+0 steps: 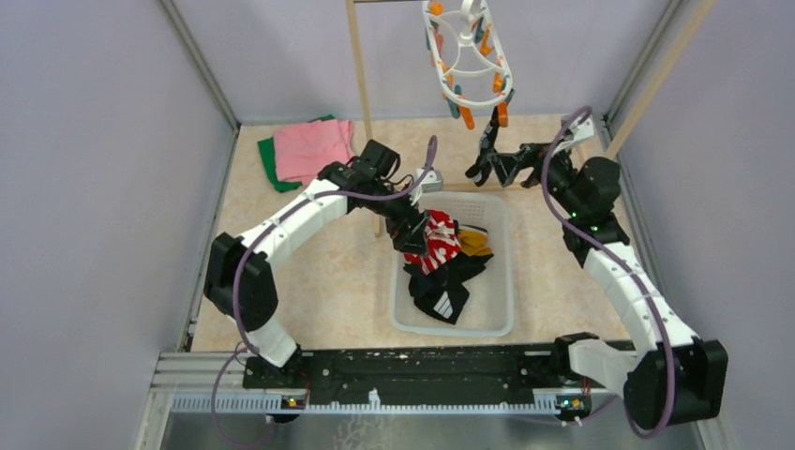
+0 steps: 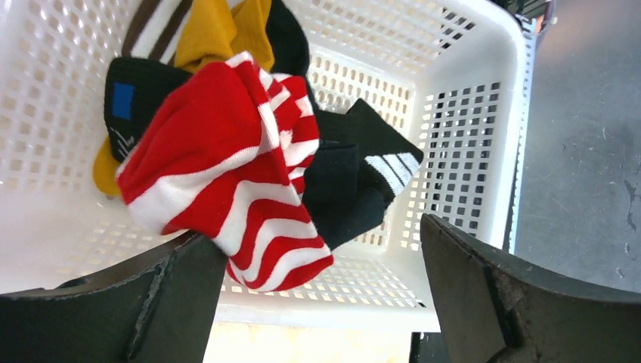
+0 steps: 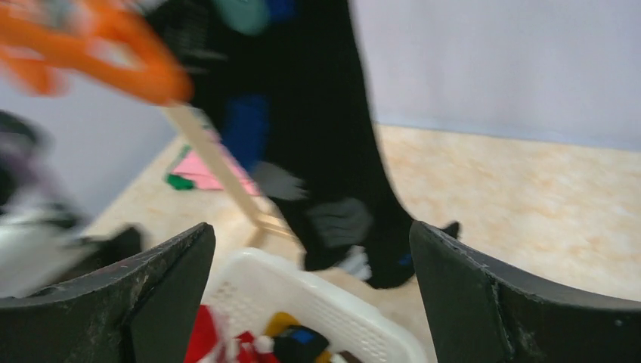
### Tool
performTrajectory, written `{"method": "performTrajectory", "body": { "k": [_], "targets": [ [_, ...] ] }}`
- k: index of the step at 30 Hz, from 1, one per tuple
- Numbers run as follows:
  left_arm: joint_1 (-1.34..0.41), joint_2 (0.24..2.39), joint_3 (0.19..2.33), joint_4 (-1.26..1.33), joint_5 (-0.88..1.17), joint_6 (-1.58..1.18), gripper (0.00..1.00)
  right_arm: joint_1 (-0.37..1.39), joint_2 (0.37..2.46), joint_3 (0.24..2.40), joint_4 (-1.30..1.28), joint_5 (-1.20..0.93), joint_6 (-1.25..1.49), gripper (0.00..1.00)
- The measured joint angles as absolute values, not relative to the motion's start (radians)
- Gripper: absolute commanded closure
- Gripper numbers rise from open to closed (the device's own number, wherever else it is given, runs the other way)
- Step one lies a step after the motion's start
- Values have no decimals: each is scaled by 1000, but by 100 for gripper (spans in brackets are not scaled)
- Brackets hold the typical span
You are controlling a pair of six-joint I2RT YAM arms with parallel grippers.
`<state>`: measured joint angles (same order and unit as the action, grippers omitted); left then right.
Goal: Remove the socks clipped to the hanger
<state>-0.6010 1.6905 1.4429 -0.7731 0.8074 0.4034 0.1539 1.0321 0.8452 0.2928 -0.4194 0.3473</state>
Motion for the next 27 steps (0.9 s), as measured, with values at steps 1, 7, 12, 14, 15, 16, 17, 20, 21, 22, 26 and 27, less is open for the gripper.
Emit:
{"method": "performTrajectory", "body": {
  "k": [1, 7, 12, 14, 15, 16, 17, 20, 21, 22, 26, 27],
  "targets": [
    [-601, 1676, 1443, -774, 810, 408, 1, 154, 1054, 834, 300, -395, 327, 1],
    [-601, 1612, 1472, -832, 852, 442, 1, 154, 1314, 835, 426, -299, 242, 4],
    [-601, 1595, 1496, -883, 881, 453, 1, 154, 1483, 882, 577, -372, 228, 31],
    [-601, 1586, 1512, -901, 890, 453, 1, 154, 1504, 885, 619, -411, 229, 59],
    [-600, 1580, 1522, -905, 894, 452, 1, 154, 1506, 885, 637, -430, 231, 74],
    [-599, 1574, 1531, -907, 900, 452, 1, 154, 1506, 885, 655, -449, 231, 87],
    [-596, 1567, 1541, -907, 904, 450, 1, 154, 1505, 885, 674, -469, 239, 98],
    [-589, 1550, 1561, -901, 913, 437, 1, 154, 1489, 885, 693, -515, 248, 100],
    [-585, 1545, 1564, -894, 917, 427, 1, 154, 1479, 885, 690, -527, 249, 100],
    [-582, 1542, 1565, -888, 920, 418, 1, 154, 1466, 885, 686, -534, 250, 100],
    [-565, 1540, 1562, -836, 917, 373, 1, 154, 1394, 885, 655, -558, 266, 100],
    [-562, 1538, 1557, -814, 913, 362, 1, 154, 1364, 885, 639, -567, 280, 100]
  ]
}}
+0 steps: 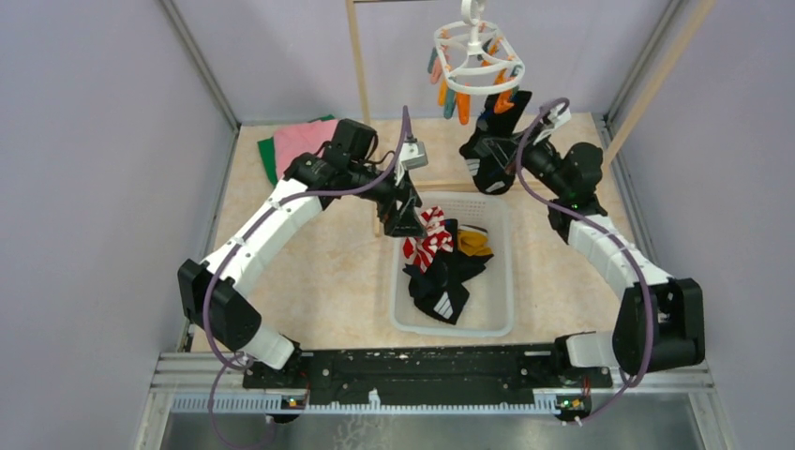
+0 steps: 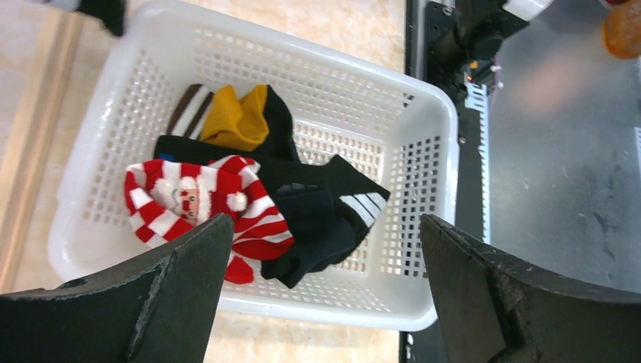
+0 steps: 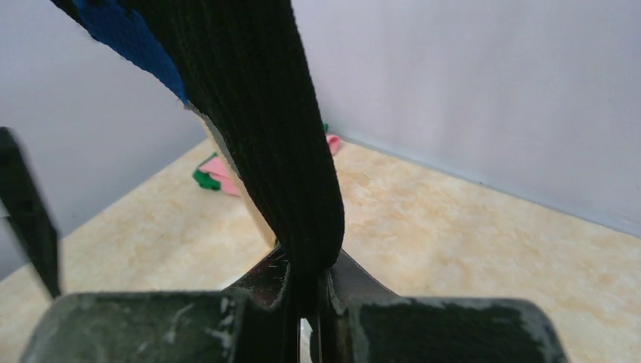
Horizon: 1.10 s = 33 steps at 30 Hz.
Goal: Remove the socks clipped to the hanger
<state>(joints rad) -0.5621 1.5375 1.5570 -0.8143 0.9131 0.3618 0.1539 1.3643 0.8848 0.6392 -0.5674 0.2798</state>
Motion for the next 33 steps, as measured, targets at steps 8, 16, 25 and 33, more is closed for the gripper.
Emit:
{"method": "performTrajectory", "body": {
  "k": [8, 16, 25, 33],
  "targets": [
    [-537, 1511, 1516, -618, 908, 198, 1, 195, 1163, 885, 576, -636, 416, 100],
    [-530, 1522, 1516, -493, 935, 93, 1, 322, 1112, 883, 444, -659, 458, 100],
    [-519, 1531, 1516, -470, 950, 104, 2, 373, 1070, 796, 443, -657, 543, 100],
    [-516, 1570, 1520, -455, 1019, 96, 20, 408, 1069, 756, 537, -656, 664, 87]
  ]
}}
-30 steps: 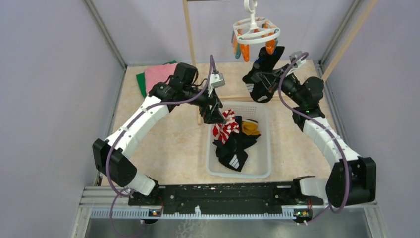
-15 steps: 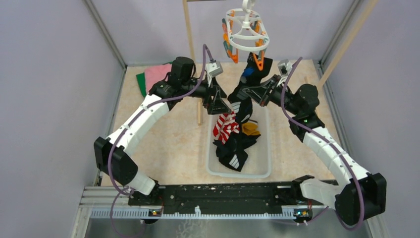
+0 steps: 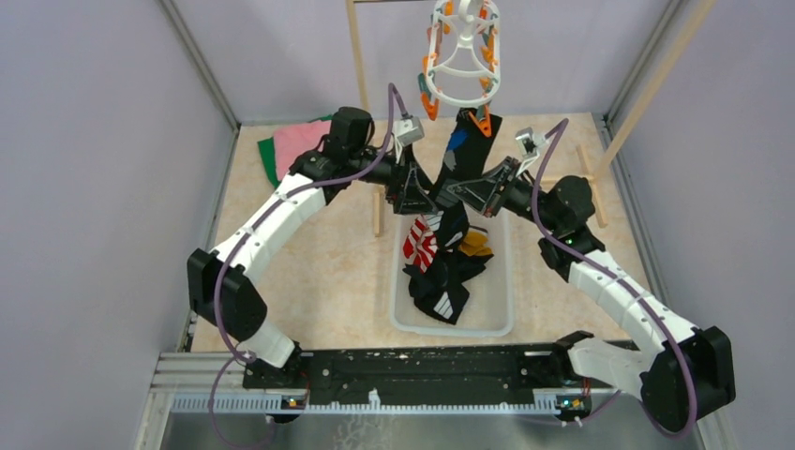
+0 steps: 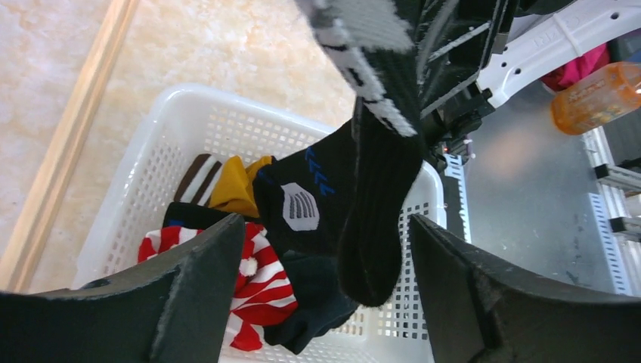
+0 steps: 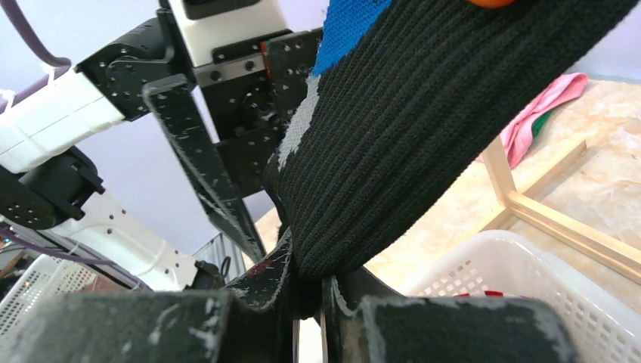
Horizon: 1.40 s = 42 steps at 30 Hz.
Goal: Remove the socks clipped to the hanger
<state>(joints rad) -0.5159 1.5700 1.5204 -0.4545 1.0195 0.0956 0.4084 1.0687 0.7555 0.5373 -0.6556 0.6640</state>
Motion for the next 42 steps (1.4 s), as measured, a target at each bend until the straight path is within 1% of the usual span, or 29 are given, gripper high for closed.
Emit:
{"method": "performTrajectory", "body": {
  "k": [2, 3, 4, 5, 6, 7, 8, 9, 11, 12, 13, 15, 16, 17, 23, 27, 32, 36, 42],
  "targets": [
    [-516, 1584, 1522, -453, 1036, 88, 31, 414, 1066, 752, 546, -656, 682, 86],
    [-516, 1593, 1523, -449, 1046, 80, 40, 416, 1066, 752, 548, -654, 686, 85],
    [-516, 1599, 1523, -445, 1056, 70, 49, 416, 1066, 752, 548, -652, 692, 84],
    [-516, 1608, 1524, -442, 1067, 60, 61, 417, 1066, 752, 547, -650, 694, 84],
    [-516, 1616, 1524, -438, 1081, 50, 76, 417, 1066, 752, 546, -647, 699, 83],
    [-516, 1622, 1524, -433, 1090, 38, 87, 417, 1066, 752, 545, -645, 701, 81],
    [-516, 1628, 1525, -428, 1101, 25, 97, 417, 1066, 752, 542, -642, 702, 77],
    [-516, 1631, 1525, -422, 1109, 22, 100, 417, 1066, 752, 538, -640, 704, 73],
    [-516, 1631, 1525, -416, 1113, 10, 100, 417, 1066, 753, 525, -632, 699, 66],
    [-516, 1631, 1525, -411, 1116, 2, 100, 417, 1065, 756, 509, -625, 691, 60],
    [-516, 1631, 1525, -409, 1117, -1, 100, 417, 1063, 759, 483, -614, 677, 49],
    [-513, 1631, 1525, -409, 1119, -17, 100, 417, 1056, 775, 411, -580, 637, 31],
    [-511, 1629, 1525, -406, 1121, -25, 100, 416, 1051, 784, 372, -559, 618, 8],
    [-508, 1627, 1523, -401, 1122, -33, 100, 412, 1035, 809, 297, -515, 567, 2],
    [-476, 1578, 1470, -371, 1137, -78, 100, 347, 983, 908, 109, -367, 479, 1],
    [-435, 1557, 1445, -335, 1167, -130, 100, 306, 953, 970, 67, -272, 428, 2],
    [-386, 1539, 1416, -292, 1207, -183, 100, 267, 955, 1012, 89, -257, 400, 9],
    [-357, 1511, 1388, -288, 1234, -212, 100, 226, 1036, 1080, 137, -327, 422, 15],
    [-313, 1459, 1378, -274, 1277, -243, 100, 211, 1114, 1102, 214, -419, 496, 28]
  ]
}}
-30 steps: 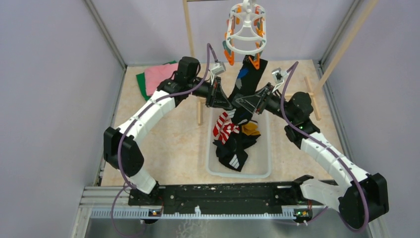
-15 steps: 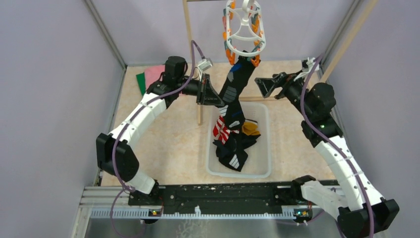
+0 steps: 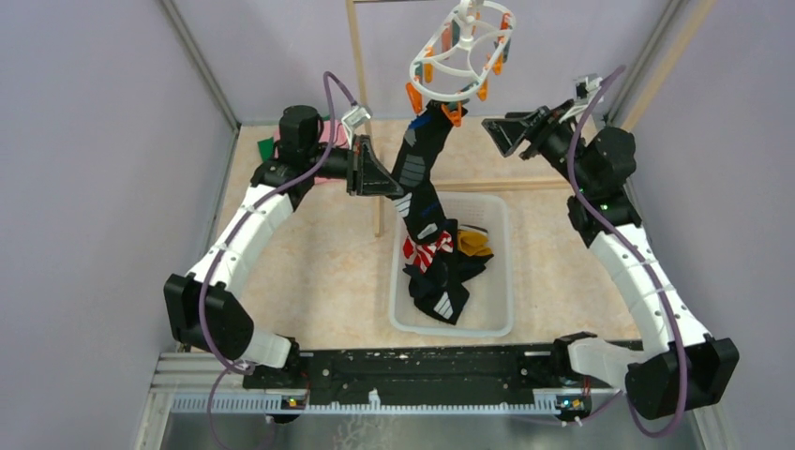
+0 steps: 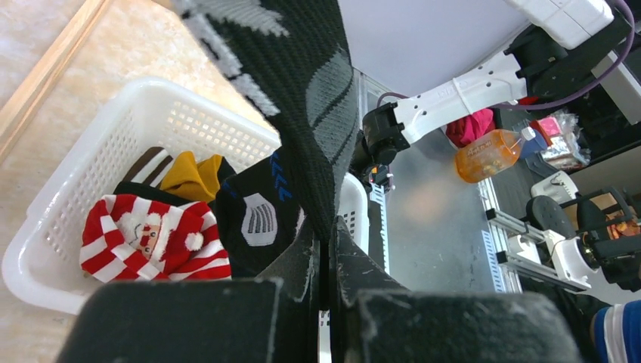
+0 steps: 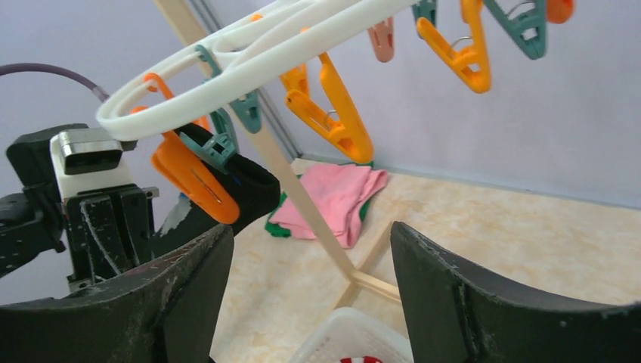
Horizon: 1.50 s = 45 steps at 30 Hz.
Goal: Remove the socks clipped to the hanger
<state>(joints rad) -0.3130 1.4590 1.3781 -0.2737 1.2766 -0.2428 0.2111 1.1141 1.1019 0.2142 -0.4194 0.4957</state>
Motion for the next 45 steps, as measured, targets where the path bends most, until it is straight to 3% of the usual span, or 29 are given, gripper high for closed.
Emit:
{"method": "performTrajectory", "body": {
  "k": [10, 32, 45],
  "targets": [
    [-304, 1446, 1335, -172, 1312, -347, 100, 234, 1230, 1142, 382, -512, 619, 36],
    [-304, 1497, 1313, -119, 1379, -450, 100, 241, 1429, 1240, 669, -781, 606, 36],
    [-304, 1492, 1307, -92, 1425, -510, 100, 242, 1526, 1264, 901, -852, 713, 44]
  ]
}}
